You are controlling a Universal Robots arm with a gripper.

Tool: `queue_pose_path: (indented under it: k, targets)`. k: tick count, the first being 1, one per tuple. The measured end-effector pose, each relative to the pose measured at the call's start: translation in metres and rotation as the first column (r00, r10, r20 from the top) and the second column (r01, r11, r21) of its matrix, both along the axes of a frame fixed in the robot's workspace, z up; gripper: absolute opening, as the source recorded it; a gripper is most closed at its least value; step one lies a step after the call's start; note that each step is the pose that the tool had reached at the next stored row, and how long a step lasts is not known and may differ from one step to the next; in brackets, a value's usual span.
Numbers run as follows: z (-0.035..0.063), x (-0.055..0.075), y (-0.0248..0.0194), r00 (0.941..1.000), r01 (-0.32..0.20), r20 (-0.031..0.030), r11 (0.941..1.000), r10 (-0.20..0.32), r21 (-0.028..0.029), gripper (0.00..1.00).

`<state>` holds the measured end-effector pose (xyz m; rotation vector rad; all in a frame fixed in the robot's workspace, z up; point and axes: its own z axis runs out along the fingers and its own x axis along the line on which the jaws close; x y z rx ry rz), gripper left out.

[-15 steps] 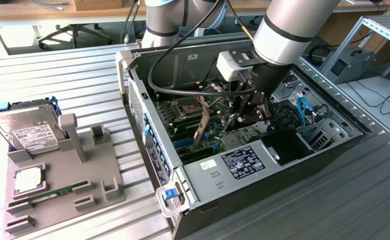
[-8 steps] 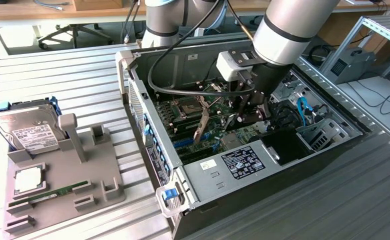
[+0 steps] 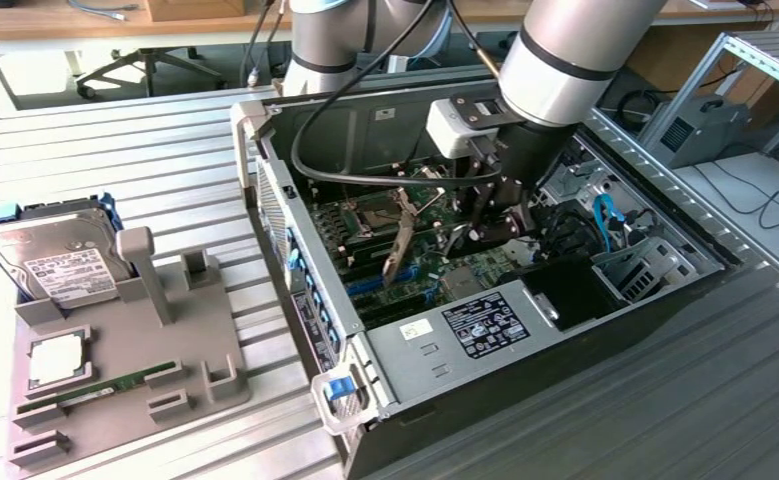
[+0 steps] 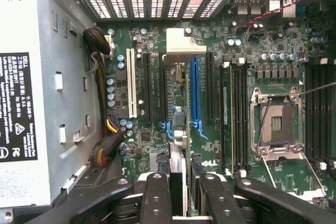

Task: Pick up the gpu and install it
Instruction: 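Insert the gpu into the slot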

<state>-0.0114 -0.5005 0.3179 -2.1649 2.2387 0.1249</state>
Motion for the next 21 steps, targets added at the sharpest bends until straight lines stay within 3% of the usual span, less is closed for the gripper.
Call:
queue_pose_path:
  k: [16,21]
  targets:
    - [-0.0025,-0.012,0.0065,1.0,0.0,0.0,1.0,0.0,0.0001,0.27]
    - [-0.0034,-0.013,0.0134,1.0,0.0,0.0,1.0,0.0,0.0,0.27]
